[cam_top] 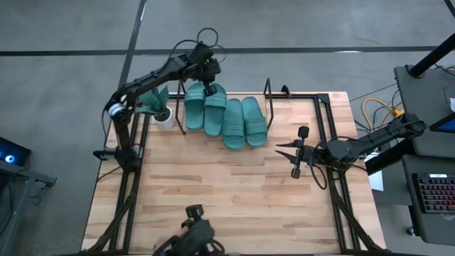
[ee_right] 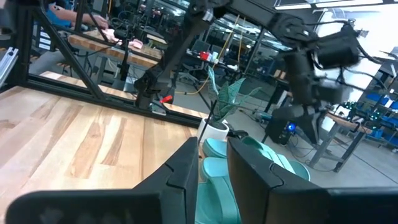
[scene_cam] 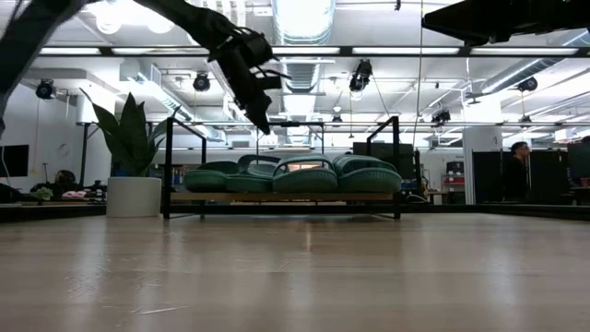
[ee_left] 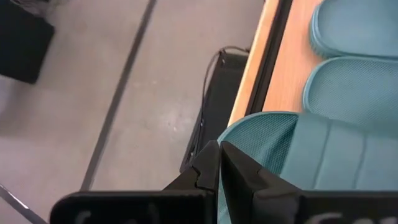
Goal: Pick and place slides into the shelf
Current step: Put the green slipper on the shelf
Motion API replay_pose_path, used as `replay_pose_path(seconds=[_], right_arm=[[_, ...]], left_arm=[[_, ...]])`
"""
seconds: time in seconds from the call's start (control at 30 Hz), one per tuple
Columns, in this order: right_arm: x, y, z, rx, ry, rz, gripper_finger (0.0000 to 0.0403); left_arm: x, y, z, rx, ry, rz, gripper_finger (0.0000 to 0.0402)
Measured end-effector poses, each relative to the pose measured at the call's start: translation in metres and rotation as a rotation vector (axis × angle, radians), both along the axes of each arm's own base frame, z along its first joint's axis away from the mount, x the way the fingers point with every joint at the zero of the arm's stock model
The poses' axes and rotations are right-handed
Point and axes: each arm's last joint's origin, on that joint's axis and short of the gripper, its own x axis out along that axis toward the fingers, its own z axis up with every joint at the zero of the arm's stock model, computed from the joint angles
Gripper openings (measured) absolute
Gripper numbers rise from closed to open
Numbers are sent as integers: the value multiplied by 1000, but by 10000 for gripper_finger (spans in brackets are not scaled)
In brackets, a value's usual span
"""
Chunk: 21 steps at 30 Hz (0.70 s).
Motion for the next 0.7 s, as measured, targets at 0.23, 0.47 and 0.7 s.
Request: replay_pose_path(seconds=[0.23,0.47,0.7], right_arm=[[0,0,0,11,-2,0,81],[0,0,-1,9,4,0,83],[0,0,-1,8,6,0,73]], left_arm=[[17,24,-1,-31,105,-13,0],[11,41,-2,-82,163,6,0],[5,40,-21,-176,255,1,0]])
